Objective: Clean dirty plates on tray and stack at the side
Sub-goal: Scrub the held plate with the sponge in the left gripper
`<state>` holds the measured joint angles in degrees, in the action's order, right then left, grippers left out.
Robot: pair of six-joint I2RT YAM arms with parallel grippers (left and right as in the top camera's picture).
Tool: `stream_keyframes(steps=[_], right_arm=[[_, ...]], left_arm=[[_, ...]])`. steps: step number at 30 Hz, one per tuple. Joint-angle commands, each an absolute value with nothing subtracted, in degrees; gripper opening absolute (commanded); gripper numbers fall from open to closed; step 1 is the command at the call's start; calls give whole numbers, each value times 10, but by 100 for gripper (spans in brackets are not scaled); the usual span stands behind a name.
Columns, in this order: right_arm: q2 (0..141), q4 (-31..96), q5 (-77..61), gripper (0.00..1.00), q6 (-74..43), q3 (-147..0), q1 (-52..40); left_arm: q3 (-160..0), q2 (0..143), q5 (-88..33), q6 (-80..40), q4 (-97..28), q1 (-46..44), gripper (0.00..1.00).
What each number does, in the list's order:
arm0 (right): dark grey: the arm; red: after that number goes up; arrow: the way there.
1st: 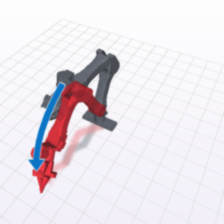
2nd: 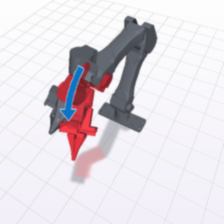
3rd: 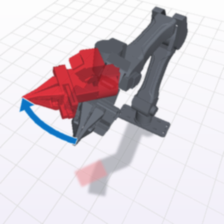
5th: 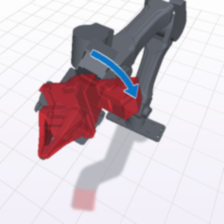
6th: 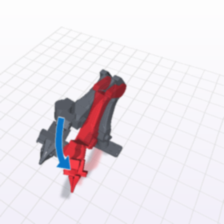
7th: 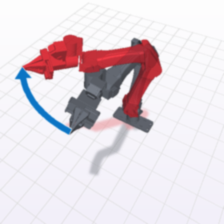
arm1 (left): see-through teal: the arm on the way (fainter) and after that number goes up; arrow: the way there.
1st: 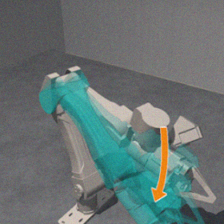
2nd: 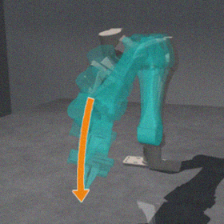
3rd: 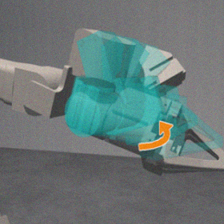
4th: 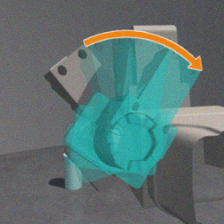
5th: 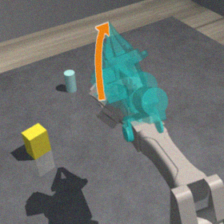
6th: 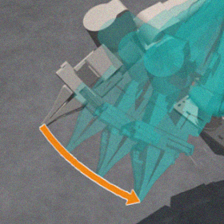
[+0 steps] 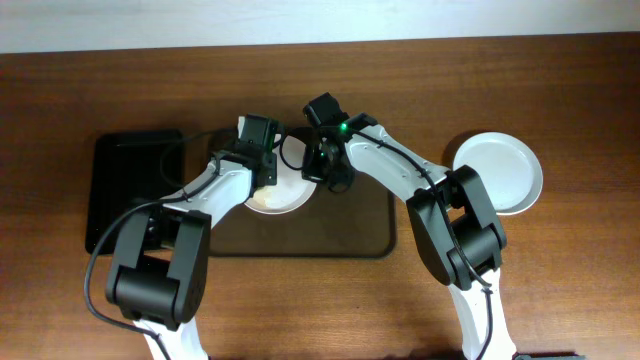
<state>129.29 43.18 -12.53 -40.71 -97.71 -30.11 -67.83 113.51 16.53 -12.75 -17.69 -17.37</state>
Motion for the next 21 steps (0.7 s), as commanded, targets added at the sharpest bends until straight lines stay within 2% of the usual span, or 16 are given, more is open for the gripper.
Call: stream_keyframes(steps=[1, 6, 15, 17, 21], right_arm=[[1309, 435, -111, 4, -396, -977, -304], [1309, 442, -116, 4, -385, -977, -304], [1309, 450, -118, 4, -373, -973, -304], [1309, 450, -118, 4, -368, -973, -304], [1309, 450, -118, 4, -366, -973, -304]], left_arm=[[-675, 1190, 157, -67, -135, -176, 0], [-675, 1197, 157, 48, -35, -176, 0], [-675, 1217, 152, 53, 50, -175, 0], [-675, 1217, 125, 116, 88, -175, 0], [-675, 1217, 115, 136, 109, -175, 0]])
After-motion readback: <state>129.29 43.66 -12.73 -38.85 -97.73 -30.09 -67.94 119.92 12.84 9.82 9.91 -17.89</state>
